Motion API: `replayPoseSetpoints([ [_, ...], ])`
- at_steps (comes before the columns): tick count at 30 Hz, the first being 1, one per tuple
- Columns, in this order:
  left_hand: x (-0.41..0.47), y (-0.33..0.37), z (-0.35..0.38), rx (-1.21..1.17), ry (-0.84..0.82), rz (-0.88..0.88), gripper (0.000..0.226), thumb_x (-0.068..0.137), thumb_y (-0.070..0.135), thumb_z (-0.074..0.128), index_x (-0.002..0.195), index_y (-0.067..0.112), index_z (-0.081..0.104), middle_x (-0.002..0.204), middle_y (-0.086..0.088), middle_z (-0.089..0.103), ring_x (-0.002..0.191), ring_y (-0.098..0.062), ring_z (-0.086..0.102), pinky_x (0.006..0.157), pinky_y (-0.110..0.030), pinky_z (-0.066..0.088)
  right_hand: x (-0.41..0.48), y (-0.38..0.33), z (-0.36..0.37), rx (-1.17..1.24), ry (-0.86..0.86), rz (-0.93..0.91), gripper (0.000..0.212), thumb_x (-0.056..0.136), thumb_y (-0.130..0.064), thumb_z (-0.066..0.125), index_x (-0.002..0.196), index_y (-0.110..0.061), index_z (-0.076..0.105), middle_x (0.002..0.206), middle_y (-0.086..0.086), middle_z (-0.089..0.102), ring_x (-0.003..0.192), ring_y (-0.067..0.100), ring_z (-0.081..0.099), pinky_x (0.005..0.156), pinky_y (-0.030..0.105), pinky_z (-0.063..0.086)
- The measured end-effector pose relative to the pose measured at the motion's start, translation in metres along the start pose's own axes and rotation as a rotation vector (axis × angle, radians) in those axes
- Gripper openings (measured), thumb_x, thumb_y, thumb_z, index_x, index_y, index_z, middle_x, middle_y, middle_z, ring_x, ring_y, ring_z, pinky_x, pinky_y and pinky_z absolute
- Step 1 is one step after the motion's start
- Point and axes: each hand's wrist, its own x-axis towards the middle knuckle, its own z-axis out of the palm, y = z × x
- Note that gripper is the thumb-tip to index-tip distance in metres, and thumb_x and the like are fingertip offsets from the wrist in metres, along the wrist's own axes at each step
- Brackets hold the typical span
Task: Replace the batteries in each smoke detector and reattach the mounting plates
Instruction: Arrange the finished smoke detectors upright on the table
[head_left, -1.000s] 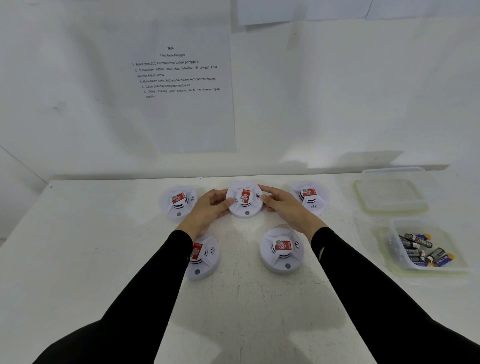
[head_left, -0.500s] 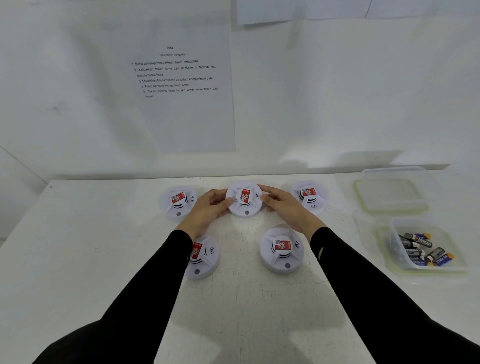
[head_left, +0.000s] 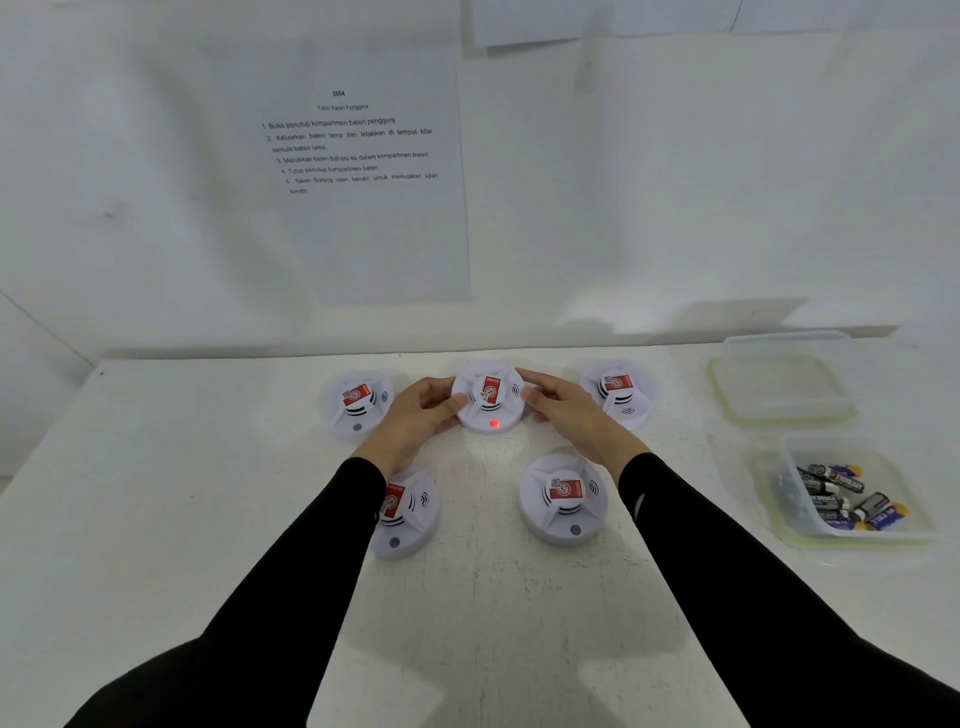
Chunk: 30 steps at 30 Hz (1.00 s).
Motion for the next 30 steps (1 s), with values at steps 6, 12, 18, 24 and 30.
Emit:
replayPoseSetpoints([
  [6,0.001,0.003,-0.001,0.092,-0.004,-0.016,0.034,0.093,0.012,0.068,0.123,-0.001,0.061,0.122,-0.012,0.068,0.113,-0.022,0.066,0.085,-0.022,0.058,-0.003,-0.001,0.004,-0.006,0.046,0.030,0.034,0.099,-0.018,0.052,0.132,-0.021,0.057,0.101,-0.006,0.064,0.083,0.005,0.053,0.083,0.015,0.045],
  [12,0.004,0.001,-0.006,0.269,0.019,-0.031,0.032,0.090,0.023,0.073,0.118,0.009,0.068,0.116,-0.006,0.071,0.112,-0.022,0.066,0.101,-0.037,0.053,-0.004,-0.004,0.009,-0.053,0.044,0.060,0.032,0.099,-0.019,0.050,0.129,-0.022,0.061,0.127,-0.006,0.063,0.118,0.010,0.055,0.104,0.026,0.042],
  [18,0.000,0.005,-0.004,0.370,0.048,-0.005,0.032,0.090,0.028,0.073,0.117,0.012,0.069,0.114,-0.003,0.071,0.108,-0.019,0.066,0.102,-0.037,0.052,-0.004,-0.010,0.013,-0.059,0.097,0.112,0.032,0.099,-0.017,0.052,0.130,-0.015,0.059,0.131,-0.001,0.060,0.115,0.008,0.053,0.104,0.024,0.040],
  [24,-0.004,0.013,-0.003,0.341,0.047,-0.071,0.037,0.096,0.031,0.064,0.124,0.006,0.066,0.111,-0.003,0.068,0.101,-0.019,0.066,0.103,-0.037,0.051,-0.013,-0.017,0.017,-0.115,0.191,0.133,0.035,0.101,-0.015,0.046,0.134,-0.010,0.055,0.120,0.003,0.061,0.104,0.012,0.053,0.102,0.027,0.041],
  [30,-0.015,0.041,0.029,0.390,0.258,0.152,0.021,0.099,0.015,0.051,0.114,0.016,0.066,0.107,0.004,0.064,0.094,-0.014,0.060,0.081,-0.022,0.045,-0.053,-0.024,-0.029,-0.010,0.389,-0.062,0.036,0.097,0.004,0.039,0.121,-0.007,0.062,0.100,0.001,0.061,0.077,0.007,0.055,0.073,0.014,0.049],
])
